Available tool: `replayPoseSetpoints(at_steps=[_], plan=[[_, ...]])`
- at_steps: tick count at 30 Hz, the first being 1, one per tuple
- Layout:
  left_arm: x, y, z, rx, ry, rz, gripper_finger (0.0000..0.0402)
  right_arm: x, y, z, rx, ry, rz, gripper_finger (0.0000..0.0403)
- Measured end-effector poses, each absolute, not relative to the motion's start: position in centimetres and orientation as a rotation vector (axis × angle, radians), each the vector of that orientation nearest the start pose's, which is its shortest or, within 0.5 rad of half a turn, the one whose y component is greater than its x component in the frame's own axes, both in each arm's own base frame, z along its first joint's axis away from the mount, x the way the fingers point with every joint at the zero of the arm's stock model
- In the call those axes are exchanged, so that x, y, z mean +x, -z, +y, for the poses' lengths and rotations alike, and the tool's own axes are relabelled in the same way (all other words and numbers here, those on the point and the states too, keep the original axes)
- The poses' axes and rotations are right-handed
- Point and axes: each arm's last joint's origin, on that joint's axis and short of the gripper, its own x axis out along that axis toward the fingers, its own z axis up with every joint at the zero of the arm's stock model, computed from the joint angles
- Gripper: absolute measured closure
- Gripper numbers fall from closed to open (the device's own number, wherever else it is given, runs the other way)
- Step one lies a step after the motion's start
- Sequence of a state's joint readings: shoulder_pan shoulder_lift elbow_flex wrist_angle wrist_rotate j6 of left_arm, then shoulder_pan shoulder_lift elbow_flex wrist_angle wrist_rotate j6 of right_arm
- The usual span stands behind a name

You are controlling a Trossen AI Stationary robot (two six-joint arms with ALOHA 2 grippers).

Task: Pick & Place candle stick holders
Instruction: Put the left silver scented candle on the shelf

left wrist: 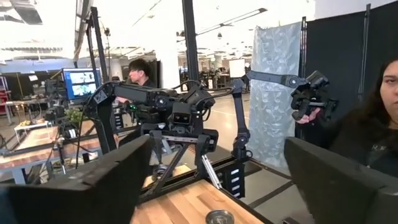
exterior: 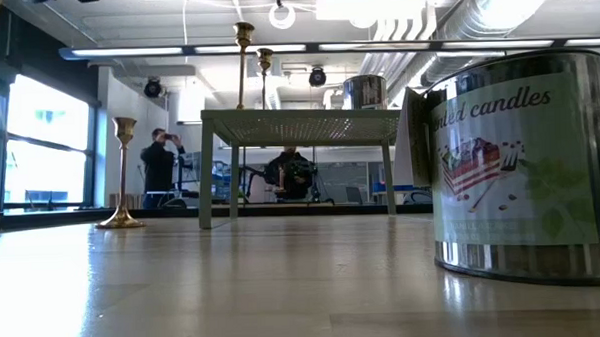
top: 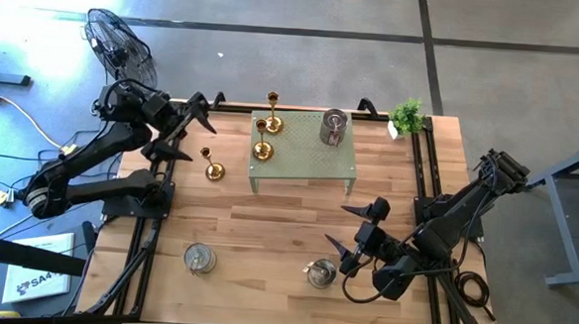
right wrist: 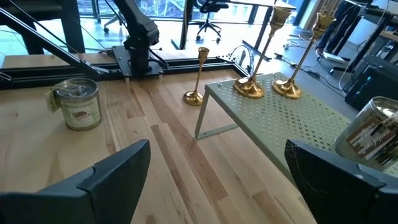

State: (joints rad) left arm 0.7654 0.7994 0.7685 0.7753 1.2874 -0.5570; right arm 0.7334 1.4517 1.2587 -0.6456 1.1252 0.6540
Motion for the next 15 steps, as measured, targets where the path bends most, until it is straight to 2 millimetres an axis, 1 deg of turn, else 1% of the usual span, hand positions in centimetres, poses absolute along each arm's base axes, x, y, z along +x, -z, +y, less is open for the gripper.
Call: replayPoseSetpoints(at_steps=[1, 3, 6, 11, 15], plan=[[11.9, -39.7, 7.6, 0.107, 0.576, -0.234, 0.0022, 23.6, -31.8, 17.7, -0.042, 0.501, 0.352, 0.0037], [11.9, -39.7, 7.5, 0.112, 0.576, -0.236, 0.0008, 23.6, -31.8, 17.8, -0.043, 0.502, 0.352, 0.0037], [11.7, -39.8, 7.3, 0.119, 0.577, -0.241, 0.0016, 23.6, -31.8, 17.8, -0.042, 0.502, 0.352, 0.0037], [11.0, -40.1, 6.7, 0.119, 0.590, -0.238, 0.0005, 23.6, -31.8, 17.8, -0.038, 0.501, 0.349, 0.0037], [10.4, -40.1, 6.0, 0.130, 0.651, -0.194, 0.0018, 23.6, -31.8, 17.8, -0.036, 0.501, 0.348, 0.0037]])
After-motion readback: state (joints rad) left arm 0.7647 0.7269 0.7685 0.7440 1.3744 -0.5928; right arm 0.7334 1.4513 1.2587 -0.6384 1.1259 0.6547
